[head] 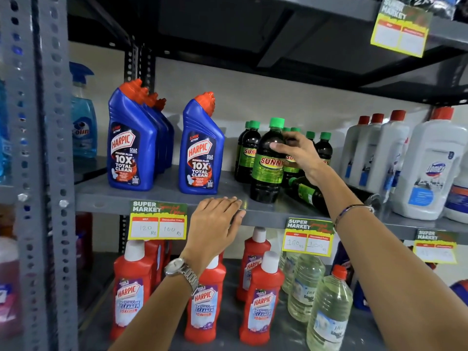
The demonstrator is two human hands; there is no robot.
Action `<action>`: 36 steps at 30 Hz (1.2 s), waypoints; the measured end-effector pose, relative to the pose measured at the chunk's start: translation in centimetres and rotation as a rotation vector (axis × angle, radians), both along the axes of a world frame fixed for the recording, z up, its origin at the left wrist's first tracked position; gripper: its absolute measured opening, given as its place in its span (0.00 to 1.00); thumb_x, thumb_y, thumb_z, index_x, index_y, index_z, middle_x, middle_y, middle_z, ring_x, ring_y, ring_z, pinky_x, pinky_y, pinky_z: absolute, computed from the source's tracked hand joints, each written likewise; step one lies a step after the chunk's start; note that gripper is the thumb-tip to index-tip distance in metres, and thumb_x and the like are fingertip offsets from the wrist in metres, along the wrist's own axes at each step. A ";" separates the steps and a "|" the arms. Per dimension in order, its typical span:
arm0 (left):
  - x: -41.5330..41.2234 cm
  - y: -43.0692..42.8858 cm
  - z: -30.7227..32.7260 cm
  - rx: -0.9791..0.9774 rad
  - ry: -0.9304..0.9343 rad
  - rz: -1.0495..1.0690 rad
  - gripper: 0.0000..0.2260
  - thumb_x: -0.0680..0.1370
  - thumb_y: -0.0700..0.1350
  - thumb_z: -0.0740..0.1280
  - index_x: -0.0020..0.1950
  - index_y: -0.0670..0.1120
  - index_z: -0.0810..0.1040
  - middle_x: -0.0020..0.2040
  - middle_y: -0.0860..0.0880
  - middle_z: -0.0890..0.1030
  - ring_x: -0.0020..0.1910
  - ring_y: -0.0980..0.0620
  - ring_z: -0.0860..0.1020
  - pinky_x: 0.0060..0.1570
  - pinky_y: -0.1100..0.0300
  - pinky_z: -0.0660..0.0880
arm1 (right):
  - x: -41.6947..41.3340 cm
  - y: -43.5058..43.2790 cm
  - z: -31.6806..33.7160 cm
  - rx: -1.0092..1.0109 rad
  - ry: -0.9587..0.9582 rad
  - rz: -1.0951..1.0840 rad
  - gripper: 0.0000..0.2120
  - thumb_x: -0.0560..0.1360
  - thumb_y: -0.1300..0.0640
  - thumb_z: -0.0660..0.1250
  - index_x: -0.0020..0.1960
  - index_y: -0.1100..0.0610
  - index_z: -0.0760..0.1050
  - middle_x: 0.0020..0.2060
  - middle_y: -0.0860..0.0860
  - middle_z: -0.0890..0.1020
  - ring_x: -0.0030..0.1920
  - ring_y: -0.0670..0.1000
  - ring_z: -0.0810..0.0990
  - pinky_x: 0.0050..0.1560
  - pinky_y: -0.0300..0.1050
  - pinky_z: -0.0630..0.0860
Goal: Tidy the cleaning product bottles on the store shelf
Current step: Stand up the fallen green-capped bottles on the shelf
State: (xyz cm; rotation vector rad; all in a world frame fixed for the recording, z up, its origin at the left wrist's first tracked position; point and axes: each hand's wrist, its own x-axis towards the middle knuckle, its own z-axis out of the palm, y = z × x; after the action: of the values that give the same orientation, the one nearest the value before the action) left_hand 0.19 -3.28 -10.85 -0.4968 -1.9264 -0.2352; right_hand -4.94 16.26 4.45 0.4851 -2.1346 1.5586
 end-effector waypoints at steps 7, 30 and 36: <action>-0.2 0.0 -0.1 0.007 -0.035 0.007 0.14 0.77 0.50 0.59 0.53 0.46 0.81 0.49 0.49 0.84 0.48 0.51 0.81 0.50 0.56 0.75 | -0.2 0.1 -0.6 0.010 0.002 0.015 0.26 0.69 0.52 0.71 0.65 0.51 0.69 0.44 0.40 0.76 0.43 0.38 0.76 0.33 0.29 0.74; 0.2 9.4 0.4 0.056 -0.059 -0.068 0.16 0.77 0.50 0.59 0.56 0.45 0.81 0.55 0.49 0.83 0.55 0.51 0.80 0.57 0.53 0.73 | 1.6 9.9 -1.4 0.905 -0.139 -0.558 0.28 0.65 0.31 0.64 0.51 0.54 0.74 0.51 0.58 0.81 0.52 0.59 0.78 0.54 0.53 0.74; -0.5 9.8 -0.2 0.025 -0.022 0.031 0.15 0.78 0.51 0.58 0.52 0.46 0.82 0.49 0.51 0.84 0.47 0.51 0.81 0.49 0.57 0.68 | 0.8 9.3 -2.0 1.094 -0.157 -0.597 0.30 0.63 0.28 0.62 0.44 0.56 0.68 0.51 0.55 0.79 0.53 0.57 0.77 0.47 0.48 0.65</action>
State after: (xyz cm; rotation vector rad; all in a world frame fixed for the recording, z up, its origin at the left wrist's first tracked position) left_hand -0.35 6.56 -11.04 -0.4489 -1.9485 -0.2456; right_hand -4.12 25.56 2.45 0.0004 -2.7525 0.0311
